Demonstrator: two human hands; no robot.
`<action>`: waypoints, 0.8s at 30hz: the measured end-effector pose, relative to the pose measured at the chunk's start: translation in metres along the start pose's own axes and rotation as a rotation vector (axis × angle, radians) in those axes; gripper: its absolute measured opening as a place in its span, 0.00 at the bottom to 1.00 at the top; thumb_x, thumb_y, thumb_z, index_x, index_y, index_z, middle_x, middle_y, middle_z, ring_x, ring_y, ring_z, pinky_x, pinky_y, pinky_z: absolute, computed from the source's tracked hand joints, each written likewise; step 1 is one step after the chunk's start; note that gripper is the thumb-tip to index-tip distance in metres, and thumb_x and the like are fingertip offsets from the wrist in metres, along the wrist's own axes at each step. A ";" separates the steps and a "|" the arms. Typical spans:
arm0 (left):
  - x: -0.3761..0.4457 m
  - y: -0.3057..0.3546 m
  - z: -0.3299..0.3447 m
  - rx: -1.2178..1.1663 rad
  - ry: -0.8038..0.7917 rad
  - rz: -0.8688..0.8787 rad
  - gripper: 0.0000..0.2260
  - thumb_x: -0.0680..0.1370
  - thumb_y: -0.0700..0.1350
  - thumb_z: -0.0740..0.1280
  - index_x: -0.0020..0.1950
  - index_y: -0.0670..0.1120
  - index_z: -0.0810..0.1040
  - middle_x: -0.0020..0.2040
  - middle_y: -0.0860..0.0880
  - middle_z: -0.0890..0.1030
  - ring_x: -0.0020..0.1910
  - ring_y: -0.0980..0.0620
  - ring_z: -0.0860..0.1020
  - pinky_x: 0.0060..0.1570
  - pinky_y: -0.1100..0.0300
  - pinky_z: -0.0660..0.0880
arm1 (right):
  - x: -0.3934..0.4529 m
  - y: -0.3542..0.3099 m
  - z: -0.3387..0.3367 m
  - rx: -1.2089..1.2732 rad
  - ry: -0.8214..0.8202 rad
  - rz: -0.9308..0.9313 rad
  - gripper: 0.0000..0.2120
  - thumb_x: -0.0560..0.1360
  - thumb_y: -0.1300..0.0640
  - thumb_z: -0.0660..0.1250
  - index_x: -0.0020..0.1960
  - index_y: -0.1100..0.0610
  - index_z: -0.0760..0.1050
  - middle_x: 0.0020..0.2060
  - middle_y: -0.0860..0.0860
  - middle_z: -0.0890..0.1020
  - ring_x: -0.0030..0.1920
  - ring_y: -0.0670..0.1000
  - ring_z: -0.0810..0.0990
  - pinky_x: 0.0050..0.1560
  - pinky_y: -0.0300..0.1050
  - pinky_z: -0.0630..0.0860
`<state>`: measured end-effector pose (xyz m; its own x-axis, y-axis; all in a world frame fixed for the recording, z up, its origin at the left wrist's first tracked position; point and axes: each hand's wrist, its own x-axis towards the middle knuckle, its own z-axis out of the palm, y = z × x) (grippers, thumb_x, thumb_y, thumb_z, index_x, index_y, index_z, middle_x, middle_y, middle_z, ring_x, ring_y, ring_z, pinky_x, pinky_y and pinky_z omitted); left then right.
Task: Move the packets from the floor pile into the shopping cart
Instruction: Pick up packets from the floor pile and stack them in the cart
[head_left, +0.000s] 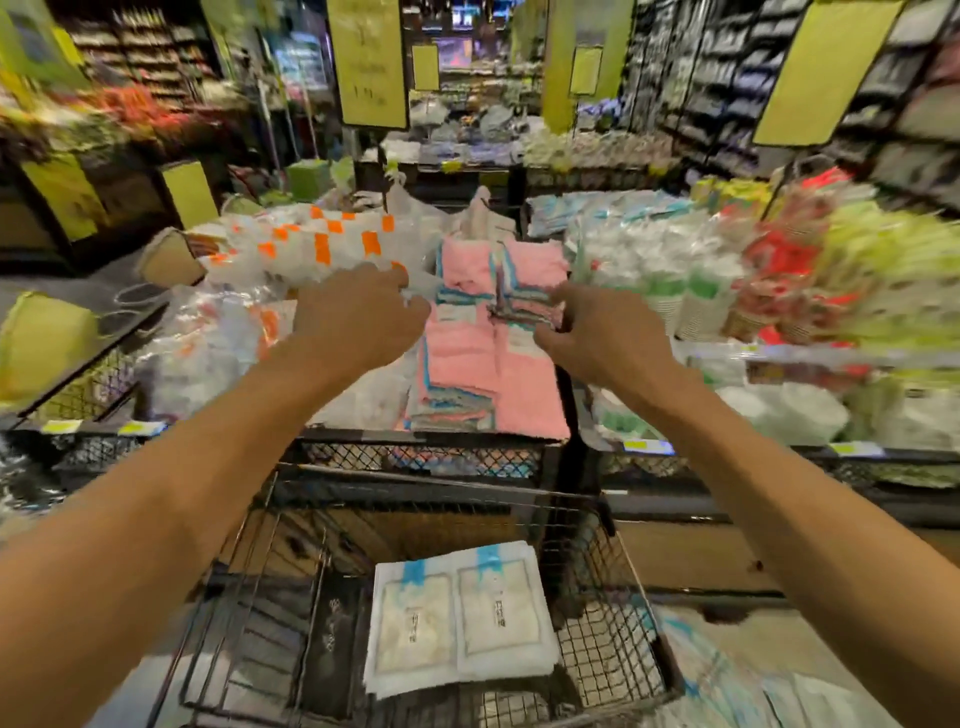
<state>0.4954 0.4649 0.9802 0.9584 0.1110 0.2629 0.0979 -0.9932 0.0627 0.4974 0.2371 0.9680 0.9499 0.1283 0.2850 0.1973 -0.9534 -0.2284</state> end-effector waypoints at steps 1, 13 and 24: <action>-0.005 0.007 -0.007 -0.007 0.001 0.026 0.22 0.83 0.60 0.54 0.72 0.52 0.72 0.69 0.44 0.75 0.66 0.39 0.74 0.65 0.43 0.67 | -0.010 0.003 -0.009 -0.008 0.022 0.022 0.21 0.79 0.41 0.65 0.68 0.50 0.77 0.56 0.56 0.85 0.57 0.61 0.82 0.51 0.52 0.79; -0.115 0.096 -0.026 -0.271 -0.029 0.616 0.21 0.83 0.60 0.55 0.68 0.52 0.77 0.65 0.43 0.78 0.62 0.38 0.77 0.57 0.47 0.72 | -0.215 0.027 -0.076 -0.014 0.186 0.482 0.21 0.79 0.42 0.66 0.70 0.47 0.75 0.62 0.49 0.82 0.59 0.54 0.81 0.57 0.51 0.78; -0.248 0.203 -0.011 -0.393 -0.234 1.014 0.19 0.84 0.60 0.56 0.68 0.53 0.76 0.64 0.46 0.79 0.58 0.41 0.78 0.60 0.45 0.74 | -0.429 0.070 -0.116 -0.163 0.247 0.939 0.21 0.80 0.45 0.67 0.71 0.50 0.75 0.63 0.50 0.82 0.63 0.54 0.79 0.60 0.50 0.75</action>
<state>0.2743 0.2358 0.9381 0.5775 -0.7964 0.1796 -0.8115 -0.5358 0.2334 0.0757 0.0836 0.9375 0.6224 -0.7435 0.2446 -0.6651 -0.6672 -0.3355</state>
